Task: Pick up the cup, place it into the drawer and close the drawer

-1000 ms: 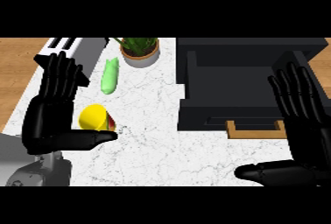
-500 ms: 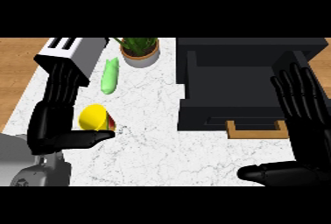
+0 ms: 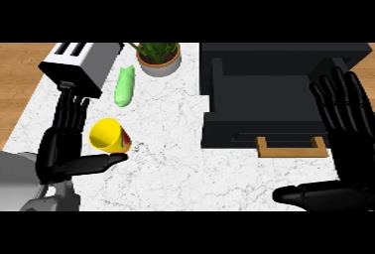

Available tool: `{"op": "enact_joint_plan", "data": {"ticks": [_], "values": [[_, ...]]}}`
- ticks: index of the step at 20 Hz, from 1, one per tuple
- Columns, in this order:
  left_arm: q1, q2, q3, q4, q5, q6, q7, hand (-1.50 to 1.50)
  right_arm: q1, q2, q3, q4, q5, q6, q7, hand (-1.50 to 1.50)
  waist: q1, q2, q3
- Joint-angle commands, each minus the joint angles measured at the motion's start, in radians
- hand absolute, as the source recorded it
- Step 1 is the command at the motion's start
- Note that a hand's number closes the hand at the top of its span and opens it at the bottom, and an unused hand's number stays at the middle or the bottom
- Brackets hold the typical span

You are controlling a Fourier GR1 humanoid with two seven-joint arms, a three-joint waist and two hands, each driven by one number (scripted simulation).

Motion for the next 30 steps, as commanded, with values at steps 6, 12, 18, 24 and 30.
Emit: {"op": "enact_joint_plan", "data": {"ticks": [6,12,18,24,30], "values": [[-0.07,0.047,0.074,0.307,0.004,-0.057,-0.181,-1.5,-0.039,-0.041,-0.067,0.031,-0.06,0.038,0.016,-1.5,-0.002,0.002,0.0],[-0.016,0.106,0.112,0.299,0.049,-0.12,-0.178,-1.5,-0.018,-0.052,-0.08,-0.033,-0.082,0.04,0.062,-1.5,0.0,0.0,0.0],[-0.098,0.075,0.122,0.568,0.02,-0.109,-0.369,-1.5,0.057,0.024,0.033,-0.096,0.006,-0.004,0.03,-1.5,-0.004,0.0,0.0],[-0.041,0.064,0.1,0.537,0.026,-0.112,-0.388,-1.5,-0.041,-0.025,-0.05,0.003,-0.048,0.022,0.053,-1.5,0.001,0.0,0.0],[-0.214,0.148,0.185,0.873,0.043,-0.164,-0.537,-1.5,0.035,0.009,0.028,-0.085,0.008,0.012,0.056,-1.5,-0.005,0.001,-0.001]]}}
